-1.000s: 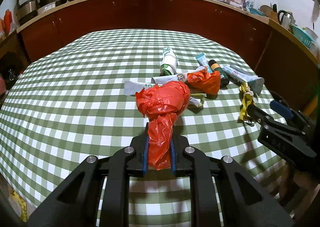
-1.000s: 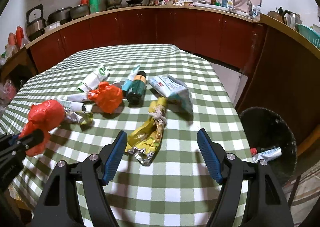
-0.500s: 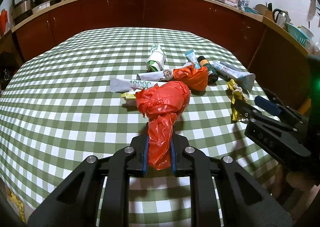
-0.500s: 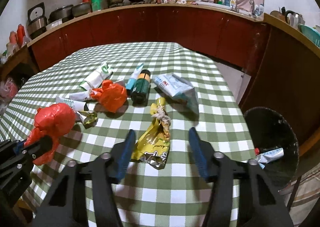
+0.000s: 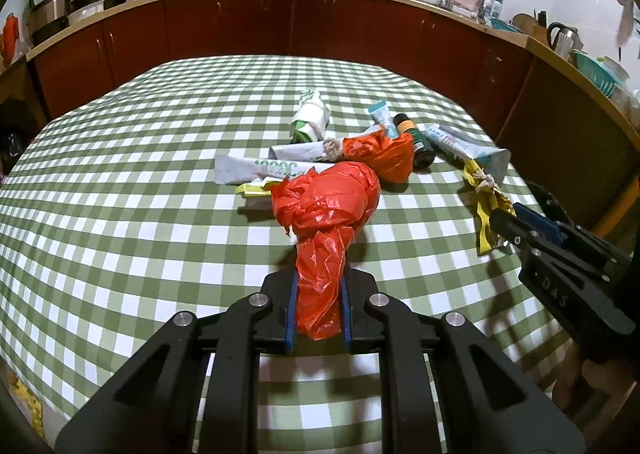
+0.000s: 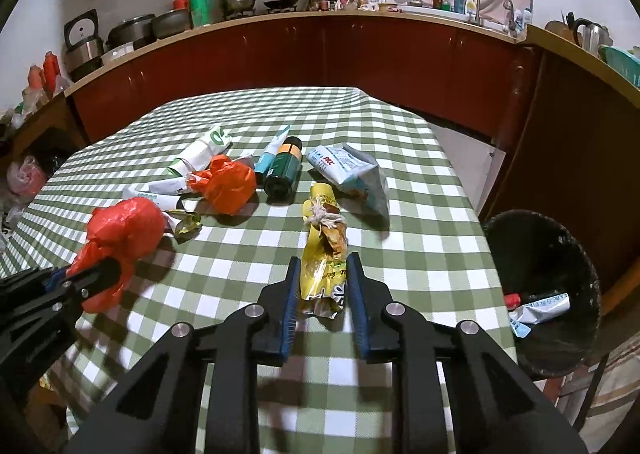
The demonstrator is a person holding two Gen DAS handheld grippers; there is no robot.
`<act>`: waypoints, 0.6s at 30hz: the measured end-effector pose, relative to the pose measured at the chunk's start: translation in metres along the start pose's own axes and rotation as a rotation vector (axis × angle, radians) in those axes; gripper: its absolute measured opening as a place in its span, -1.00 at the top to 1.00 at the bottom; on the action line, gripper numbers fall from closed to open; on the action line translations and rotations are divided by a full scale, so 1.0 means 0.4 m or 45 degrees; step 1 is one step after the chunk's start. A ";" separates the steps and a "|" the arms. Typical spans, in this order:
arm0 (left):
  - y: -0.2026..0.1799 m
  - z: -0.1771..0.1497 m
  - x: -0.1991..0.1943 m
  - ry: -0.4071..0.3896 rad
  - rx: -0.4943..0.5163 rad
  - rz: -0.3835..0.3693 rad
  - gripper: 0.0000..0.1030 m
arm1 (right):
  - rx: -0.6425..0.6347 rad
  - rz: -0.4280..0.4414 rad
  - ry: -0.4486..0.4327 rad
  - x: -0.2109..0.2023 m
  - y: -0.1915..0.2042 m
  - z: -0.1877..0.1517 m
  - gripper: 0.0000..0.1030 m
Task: Collect trash
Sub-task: 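Grasp the yellow wrapper with the right tool while the left tool holds the red bag, then carry both items over the black bin and open both tools to drop them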
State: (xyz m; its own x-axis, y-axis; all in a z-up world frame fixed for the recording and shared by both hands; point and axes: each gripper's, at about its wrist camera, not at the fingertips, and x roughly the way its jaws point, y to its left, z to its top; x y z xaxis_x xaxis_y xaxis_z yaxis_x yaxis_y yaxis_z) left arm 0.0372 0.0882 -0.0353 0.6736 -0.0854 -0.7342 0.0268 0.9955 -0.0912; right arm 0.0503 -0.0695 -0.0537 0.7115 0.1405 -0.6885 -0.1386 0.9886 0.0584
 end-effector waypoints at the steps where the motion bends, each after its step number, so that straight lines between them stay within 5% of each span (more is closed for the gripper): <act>1: -0.005 0.000 -0.004 -0.005 0.001 -0.003 0.70 | 0.000 0.001 -0.006 -0.007 -0.004 -0.002 0.54; 18: -0.179 0.033 -0.027 -0.081 0.097 -0.109 0.71 | 0.050 -0.127 -0.152 -0.112 -0.172 -0.004 0.55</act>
State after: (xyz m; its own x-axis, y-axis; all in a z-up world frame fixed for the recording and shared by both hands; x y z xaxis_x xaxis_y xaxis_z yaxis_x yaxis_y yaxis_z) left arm 0.0377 0.0185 -0.0119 0.7120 -0.1699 -0.6813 0.1407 0.9851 -0.0986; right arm 0.0269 -0.1437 -0.0279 0.7973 0.0446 -0.6019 -0.0379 0.9990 0.0239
